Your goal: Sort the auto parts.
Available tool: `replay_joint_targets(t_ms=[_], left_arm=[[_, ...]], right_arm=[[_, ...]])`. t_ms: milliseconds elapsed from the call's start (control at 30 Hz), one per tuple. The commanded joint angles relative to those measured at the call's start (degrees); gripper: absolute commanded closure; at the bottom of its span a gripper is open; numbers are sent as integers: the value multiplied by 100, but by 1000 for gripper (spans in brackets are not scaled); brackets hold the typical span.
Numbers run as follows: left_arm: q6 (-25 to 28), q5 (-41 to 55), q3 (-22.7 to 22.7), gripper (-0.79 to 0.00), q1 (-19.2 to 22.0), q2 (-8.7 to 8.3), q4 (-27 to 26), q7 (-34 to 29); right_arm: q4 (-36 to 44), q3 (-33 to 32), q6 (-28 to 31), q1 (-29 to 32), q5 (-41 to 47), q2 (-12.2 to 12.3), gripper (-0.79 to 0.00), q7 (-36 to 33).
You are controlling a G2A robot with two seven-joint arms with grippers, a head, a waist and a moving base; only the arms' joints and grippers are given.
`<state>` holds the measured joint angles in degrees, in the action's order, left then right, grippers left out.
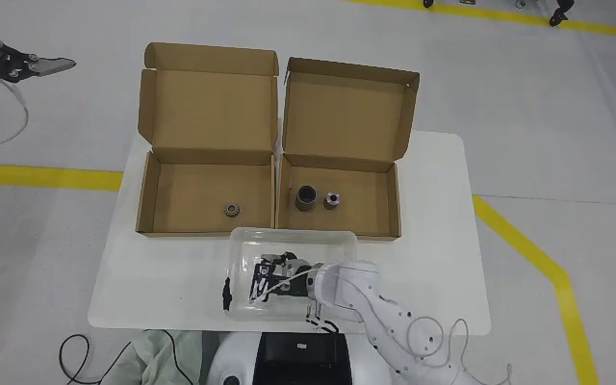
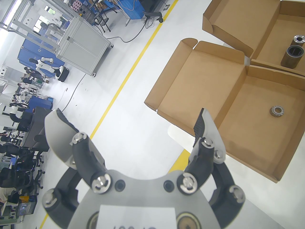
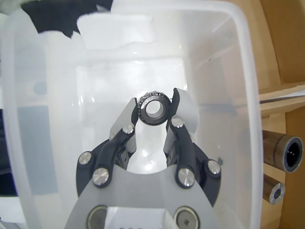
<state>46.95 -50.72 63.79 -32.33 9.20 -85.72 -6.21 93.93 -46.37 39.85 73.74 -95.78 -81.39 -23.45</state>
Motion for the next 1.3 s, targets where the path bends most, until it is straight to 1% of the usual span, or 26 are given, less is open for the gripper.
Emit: replay_joint_targets(t_ms=[0, 100, 267, 333, 433, 533, 667, 900, 1067, 1267], left_arm=[[0, 0, 0, -785, 0, 0, 0, 0], [0, 0, 0, -785, 0, 0, 0, 0], [0, 0, 0, -785, 0, 0, 0, 0], [0, 0, 0, -785, 0, 0, 0, 0], [0, 0, 0, -785, 0, 0, 0, 0], [0, 0, 0, -785, 0, 0, 0, 0], [0, 0, 0, -785, 0, 0, 0, 0], [0, 0, 0, -785, 0, 0, 0, 0], [0, 0, 0, -785, 0, 0, 0, 0], [0, 0, 0, -785, 0, 0, 0, 0]], right_arm=[[52, -164, 57, 53, -47, 62, 0, 458], [168, -346, 167, 118, -180, 150, 0, 1192], [253, -600, -16, 209, -297, 251, 0, 2337], [244, -705, -106, 202, -225, 274, 0, 2715], [242, -861, -286, 181, 58, 287, 0, 3086], [318, -946, -392, 121, 380, 282, 0, 3178], [584, -1002, -424, -24, 493, 288, 0, 3091], [1281, -1141, -447, -176, 746, 310, 0, 2657], [1681, -1164, -495, -287, 929, 312, 0, 2476], [2246, -1198, -545, -465, 953, 320, 0, 2009]])
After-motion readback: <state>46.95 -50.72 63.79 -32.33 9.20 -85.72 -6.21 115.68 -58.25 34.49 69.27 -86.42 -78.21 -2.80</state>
